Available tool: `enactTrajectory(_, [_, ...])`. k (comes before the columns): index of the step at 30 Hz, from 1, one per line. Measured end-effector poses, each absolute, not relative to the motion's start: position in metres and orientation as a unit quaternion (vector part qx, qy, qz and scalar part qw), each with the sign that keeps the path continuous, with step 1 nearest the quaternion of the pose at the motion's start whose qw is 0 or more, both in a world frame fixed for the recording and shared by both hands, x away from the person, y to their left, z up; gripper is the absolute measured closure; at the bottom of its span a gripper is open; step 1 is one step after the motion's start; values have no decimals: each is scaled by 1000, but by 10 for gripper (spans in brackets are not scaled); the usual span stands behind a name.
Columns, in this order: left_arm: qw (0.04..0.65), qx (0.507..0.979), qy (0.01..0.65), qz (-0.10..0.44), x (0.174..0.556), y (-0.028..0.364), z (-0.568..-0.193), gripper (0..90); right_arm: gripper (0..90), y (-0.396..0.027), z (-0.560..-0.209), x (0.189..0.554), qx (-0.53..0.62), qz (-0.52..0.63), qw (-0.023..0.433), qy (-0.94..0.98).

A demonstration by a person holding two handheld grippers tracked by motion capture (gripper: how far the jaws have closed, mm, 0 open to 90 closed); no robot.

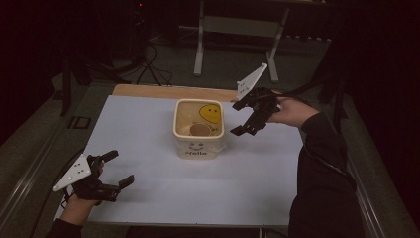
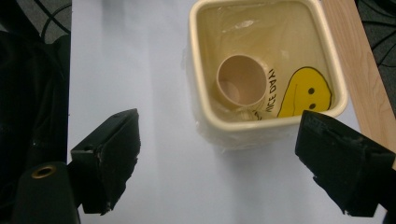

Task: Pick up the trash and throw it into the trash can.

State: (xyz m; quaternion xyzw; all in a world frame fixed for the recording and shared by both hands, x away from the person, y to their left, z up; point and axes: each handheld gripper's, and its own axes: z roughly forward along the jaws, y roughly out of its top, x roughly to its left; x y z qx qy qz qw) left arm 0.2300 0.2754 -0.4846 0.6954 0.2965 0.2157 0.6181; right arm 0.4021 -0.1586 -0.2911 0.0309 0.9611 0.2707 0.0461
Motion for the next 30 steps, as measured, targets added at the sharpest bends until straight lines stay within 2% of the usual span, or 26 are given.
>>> enactTrajectory(15, [618,696,296,214,230,274,-485,5,138,-187,-330,373,50,293,30,954])
enactTrajectory(30, [617,698,296,214,230,274,-485,5,137,-212,-366,358,99,322,49,940])
